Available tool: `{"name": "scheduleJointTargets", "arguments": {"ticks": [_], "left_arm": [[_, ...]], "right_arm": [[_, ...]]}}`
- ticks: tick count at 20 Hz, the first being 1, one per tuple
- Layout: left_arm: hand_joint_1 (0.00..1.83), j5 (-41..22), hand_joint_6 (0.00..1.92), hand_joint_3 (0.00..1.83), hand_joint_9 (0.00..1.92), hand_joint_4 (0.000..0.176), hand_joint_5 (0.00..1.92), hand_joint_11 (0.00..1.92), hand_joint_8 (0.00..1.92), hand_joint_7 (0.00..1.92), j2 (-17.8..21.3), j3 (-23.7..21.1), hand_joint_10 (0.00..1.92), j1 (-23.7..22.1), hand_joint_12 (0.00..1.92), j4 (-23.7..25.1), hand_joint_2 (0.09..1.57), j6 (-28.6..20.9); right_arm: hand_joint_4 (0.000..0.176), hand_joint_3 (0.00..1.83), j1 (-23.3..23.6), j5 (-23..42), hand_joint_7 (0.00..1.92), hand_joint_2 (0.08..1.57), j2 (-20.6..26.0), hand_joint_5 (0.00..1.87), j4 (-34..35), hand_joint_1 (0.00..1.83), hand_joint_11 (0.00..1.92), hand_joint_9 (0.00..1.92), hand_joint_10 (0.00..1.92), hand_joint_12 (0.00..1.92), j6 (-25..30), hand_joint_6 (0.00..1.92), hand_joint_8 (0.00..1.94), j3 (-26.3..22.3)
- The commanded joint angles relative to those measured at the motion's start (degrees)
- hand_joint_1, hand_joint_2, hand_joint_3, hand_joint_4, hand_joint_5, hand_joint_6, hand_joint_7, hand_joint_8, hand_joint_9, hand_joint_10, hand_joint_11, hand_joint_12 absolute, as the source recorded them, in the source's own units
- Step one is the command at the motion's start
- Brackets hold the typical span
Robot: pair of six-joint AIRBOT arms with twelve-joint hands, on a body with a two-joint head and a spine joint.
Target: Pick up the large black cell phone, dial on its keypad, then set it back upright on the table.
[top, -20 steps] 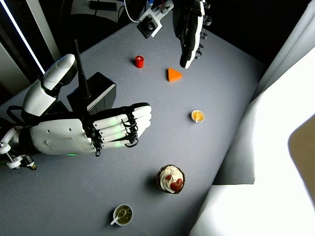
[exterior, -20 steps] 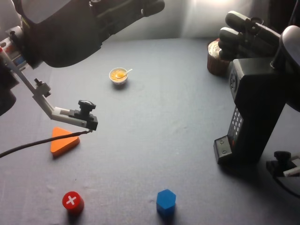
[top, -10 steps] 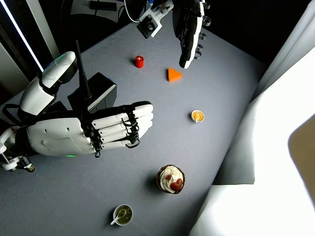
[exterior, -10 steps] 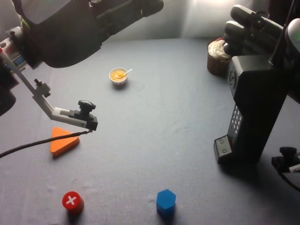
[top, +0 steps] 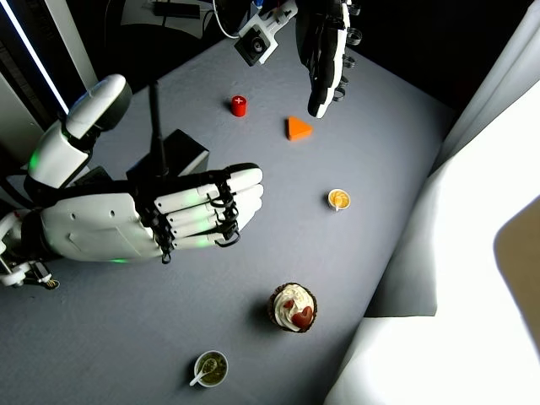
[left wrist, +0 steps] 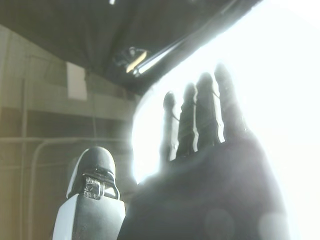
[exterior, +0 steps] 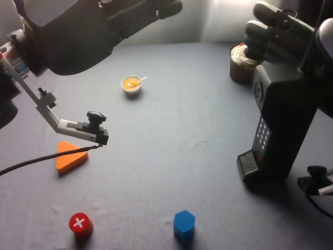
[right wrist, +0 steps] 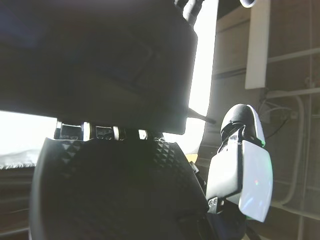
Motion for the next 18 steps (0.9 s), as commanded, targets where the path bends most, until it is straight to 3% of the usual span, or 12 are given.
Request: {"name": "scheduleJointTargets", "arguments": {"ticks": [1,3,10,12,18], "left_arm": [[0.0,-6.78,0.0,0.0,0.13,0.033,0.19,0.0,0.0,0.15,-0.11,-0.28,0.0,-1.15,0.39,-1.88,1.22,-0.29],[0.0,-6.77,0.0,0.0,0.13,0.032,0.19,0.0,0.0,0.15,-0.11,-0.28,0.0,-1.15,0.37,-1.88,1.21,-0.29],[0.0,-6.76,0.0,0.0,0.15,0.03,0.21,0.0,0.01,0.18,-0.08,-0.29,0.01,-1.15,0.45,-1.88,1.21,-0.31],[0.0,-6.76,0.0,0.0,0.12,0.035,0.19,0.0,0.0,0.14,-0.08,-0.29,0.0,-1.15,0.4,-1.9,1.21,-0.32],[0.0,-6.77,0.0,0.0,0.13,0.034,0.2,0.0,0.0,0.15,-0.07,-0.34,0.0,-1.15,0.41,-2.07,1.21,-0.32]], "right_arm": [[0.063,0.0,0.79,6.94,0.21,0.96,0.68,0.15,0.48,0.1,0.0,0.22,0.0,0.67,0.26,0.0,0.0,-0.28],[0.068,0.0,0.99,6.94,0.21,0.95,0.68,0.16,0.48,0.14,0.0,0.21,0.0,0.63,0.14,0.0,0.0,-0.48],[0.064,0.0,1.39,6.95,0.21,0.95,1.0,0.15,0.48,0.11,0.0,0.2,0.0,0.61,0.1,0.0,0.0,-0.83],[0.059,0.0,1.43,6.95,0.2,0.95,1.08,0.15,0.48,0.13,0.0,0.19,0.0,0.57,0.1,0.0,0.0,-0.85],[0.063,0.0,1.77,6.91,0.21,0.95,2.88,0.17,0.45,0.1,0.0,0.22,0.01,0.63,0.07,0.0,0.0,-2.17]]}}
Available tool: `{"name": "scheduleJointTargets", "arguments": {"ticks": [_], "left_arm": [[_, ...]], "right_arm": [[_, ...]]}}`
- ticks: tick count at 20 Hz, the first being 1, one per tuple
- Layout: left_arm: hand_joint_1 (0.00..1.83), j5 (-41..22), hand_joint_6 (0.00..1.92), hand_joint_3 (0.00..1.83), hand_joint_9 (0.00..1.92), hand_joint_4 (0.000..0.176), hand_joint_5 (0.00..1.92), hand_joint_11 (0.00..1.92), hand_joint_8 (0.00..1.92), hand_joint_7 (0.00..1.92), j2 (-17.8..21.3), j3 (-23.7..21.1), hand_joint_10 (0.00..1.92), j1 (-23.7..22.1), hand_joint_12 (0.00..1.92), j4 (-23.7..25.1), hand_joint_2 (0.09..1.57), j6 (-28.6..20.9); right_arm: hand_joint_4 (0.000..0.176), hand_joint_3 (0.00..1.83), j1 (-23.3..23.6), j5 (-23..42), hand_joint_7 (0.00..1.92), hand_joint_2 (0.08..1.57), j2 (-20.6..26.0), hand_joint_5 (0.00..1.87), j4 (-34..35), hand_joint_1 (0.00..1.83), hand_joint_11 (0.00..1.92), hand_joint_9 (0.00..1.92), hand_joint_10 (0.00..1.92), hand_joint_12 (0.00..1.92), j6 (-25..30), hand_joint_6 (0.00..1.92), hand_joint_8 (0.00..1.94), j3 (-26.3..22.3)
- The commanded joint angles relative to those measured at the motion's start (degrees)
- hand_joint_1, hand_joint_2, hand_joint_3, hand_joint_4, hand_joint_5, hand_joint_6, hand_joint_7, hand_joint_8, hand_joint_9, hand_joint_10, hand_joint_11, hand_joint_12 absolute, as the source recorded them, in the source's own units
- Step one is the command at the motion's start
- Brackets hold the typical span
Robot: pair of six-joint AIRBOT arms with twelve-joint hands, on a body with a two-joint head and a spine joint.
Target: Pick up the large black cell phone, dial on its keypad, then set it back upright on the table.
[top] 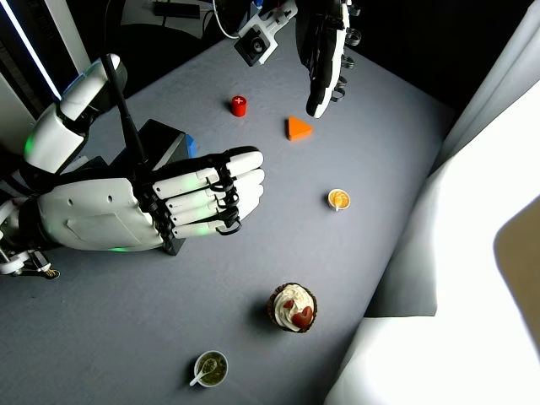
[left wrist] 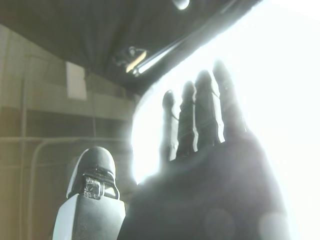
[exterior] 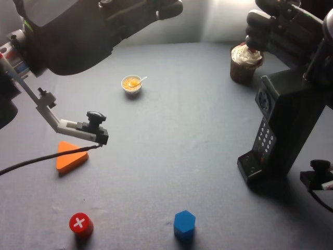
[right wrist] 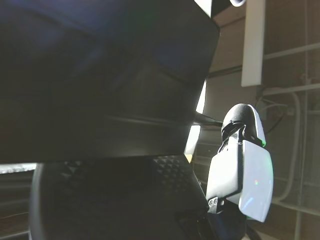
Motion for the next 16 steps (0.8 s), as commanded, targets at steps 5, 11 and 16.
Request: {"name": "scheduleJointTargets", "arguments": {"ticks": [5,11,16], "left_arm": [[0.0,-6.82,0.0,0.0,0.16,0.034,0.21,0.0,0.0,0.17,-0.07,-0.35,0.01,-1.1,0.45,-1.74,1.21,-0.28],[0.0,-6.82,0.0,0.0,0.18,0.037,0.2,0.0,0.0,0.22,-0.24,-0.46,0.0,-1.07,0.45,-1.74,1.2,-0.26],[0.0,-6.82,0.01,0.0,0.15,0.038,0.21,0.0,0.01,0.18,-0.23,-0.7,0.01,-1.04,0.35,-1.74,1.21,-0.26]], "right_arm": [[0.059,0.0,0.19,7.12,0.21,0.96,2.57,0.16,0.5,0.1,0.0,0.21,0.0,0.6,0.42,0.0,0.0,-1.74],[0.063,0.0,-1.41,7.23,0.22,0.97,5.15,0.17,0.53,0.1,0.0,0.21,0.0,0.58,0.43,0.01,0.01,-2.35],[0.063,0.0,-2.25,7.4,0.2,0.98,7.29,0.16,0.6,0.07,0.0,0.2,0.0,0.53,0.61,0.0,0.0,-1.81]]}}
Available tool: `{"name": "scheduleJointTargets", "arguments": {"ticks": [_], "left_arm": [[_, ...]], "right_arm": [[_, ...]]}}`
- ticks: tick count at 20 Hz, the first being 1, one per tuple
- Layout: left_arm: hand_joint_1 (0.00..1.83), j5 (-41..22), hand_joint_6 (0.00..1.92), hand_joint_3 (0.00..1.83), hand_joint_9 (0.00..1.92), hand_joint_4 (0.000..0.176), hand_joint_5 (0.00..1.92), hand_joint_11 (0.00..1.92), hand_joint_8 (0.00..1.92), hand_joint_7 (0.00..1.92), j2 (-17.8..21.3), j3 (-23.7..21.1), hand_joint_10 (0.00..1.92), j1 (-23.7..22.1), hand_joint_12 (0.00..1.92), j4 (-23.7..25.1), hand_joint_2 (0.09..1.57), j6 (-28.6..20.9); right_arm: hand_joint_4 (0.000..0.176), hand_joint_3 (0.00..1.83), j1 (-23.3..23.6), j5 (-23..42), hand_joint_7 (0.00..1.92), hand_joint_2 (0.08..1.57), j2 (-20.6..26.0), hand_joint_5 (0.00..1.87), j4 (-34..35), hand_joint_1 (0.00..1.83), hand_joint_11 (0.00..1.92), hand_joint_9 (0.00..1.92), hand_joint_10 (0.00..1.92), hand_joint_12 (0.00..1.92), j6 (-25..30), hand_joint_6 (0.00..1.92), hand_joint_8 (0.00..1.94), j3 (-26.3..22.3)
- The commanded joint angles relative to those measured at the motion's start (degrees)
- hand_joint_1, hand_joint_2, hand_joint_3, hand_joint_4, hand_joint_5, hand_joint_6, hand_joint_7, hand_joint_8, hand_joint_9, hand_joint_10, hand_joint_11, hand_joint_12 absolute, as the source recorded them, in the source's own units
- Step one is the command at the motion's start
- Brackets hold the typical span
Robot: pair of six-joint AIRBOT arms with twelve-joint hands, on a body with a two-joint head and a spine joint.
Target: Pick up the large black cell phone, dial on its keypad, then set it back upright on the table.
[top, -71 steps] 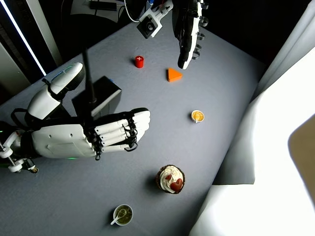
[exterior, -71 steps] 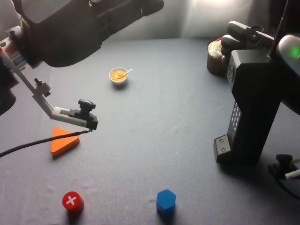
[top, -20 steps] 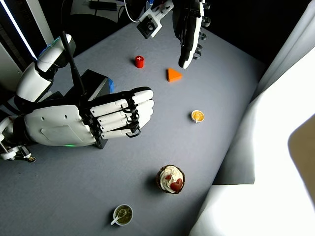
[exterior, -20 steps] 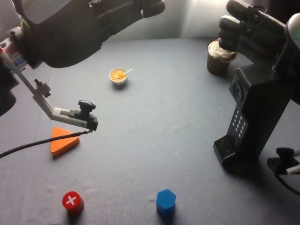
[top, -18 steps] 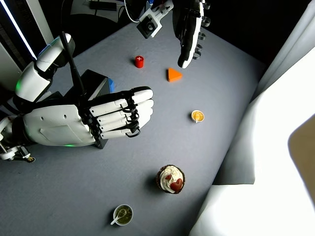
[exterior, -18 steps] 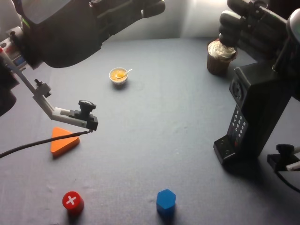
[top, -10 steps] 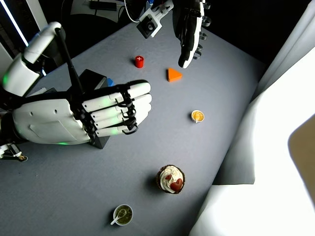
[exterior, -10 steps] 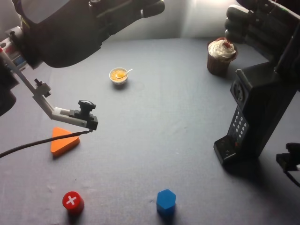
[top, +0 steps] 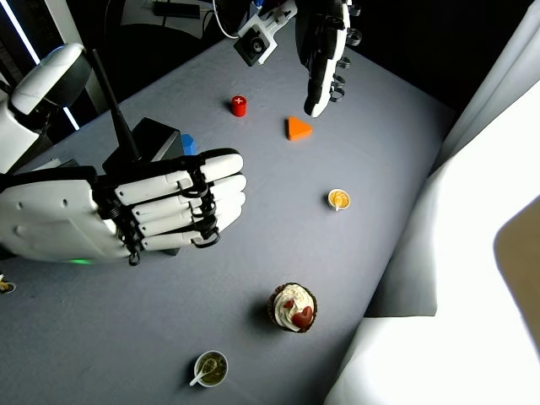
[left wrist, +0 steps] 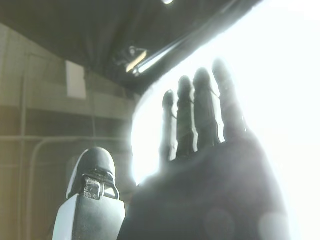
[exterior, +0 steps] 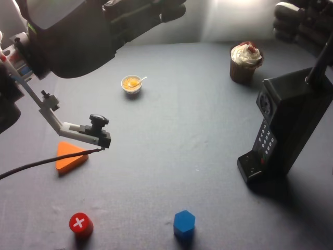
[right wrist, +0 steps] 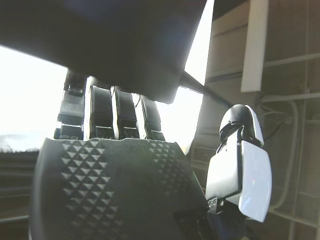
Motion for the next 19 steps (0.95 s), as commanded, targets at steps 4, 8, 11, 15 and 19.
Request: {"name": "scheduleJointTargets", "arguments": {"ticks": [4,8,11,15,19], "left_arm": [[0.0,-6.85,0.0,0.0,0.16,0.034,0.2,0.0,0.01,0.2,0.02,-0.34,0.0,-1.07,0.39,-1.87,1.21,-0.24],[0.0,-6.9,0.01,0.0,0.18,0.044,0.22,0.0,0.01,0.22,-0.34,-0.52,0.01,0.43,0.41,-1.87,1.2,-0.22],[0.0,-7.34,0.0,0.0,0.16,0.043,0.22,0.0,0.0,0.21,-0.61,-0.61,0.0,1.88,0.33,-1.87,1.21,-0.23],[0.0,-7.41,0.0,0.0,0.16,0.046,0.21,0.0,0.0,0.2,-0.56,-0.61,0.0,2.13,0.27,-2.49,1.21,-0.12],[0.0,-7.45,0.0,0.0,0.13,0.046,0.17,0.0,0.0,0.16,-0.14,-0.82,0.0,2.13,0.2,-2.65,1.21,-0.13]], "right_arm": [[0.056,0.0,0.14,7.32,0.21,0.99,2.35,0.18,1.04,0.09,0.0,0.21,0.0,0.61,0.64,0.0,0.0,0.23],[0.055,0.0,-2.77,8.43,0.2,0.96,6.46,0.16,1.47,0.14,0.0,0.2,0.01,0.59,1.62,0.0,0.0,-0.84],[0.06,0.0,-7.6,10.62,0.21,0.95,10.68,0.15,3.86,0.13,0.0,0.22,0.01,0.61,1.62,0.0,0.0,-3.69],[0.051,0.0,-14.19,11.33,0.21,0.96,16.54,0.16,5.07,0.13,0.0,0.23,0.0,0.64,1.62,0.0,0.0,-7.42],[0.053,0.0,-28.29,17.76,0.19,0.99,21.36,0.15,9.41,0.08,0.0,0.2,0.0,0.63,2.66,0.0,0.0,-13.18]]}}
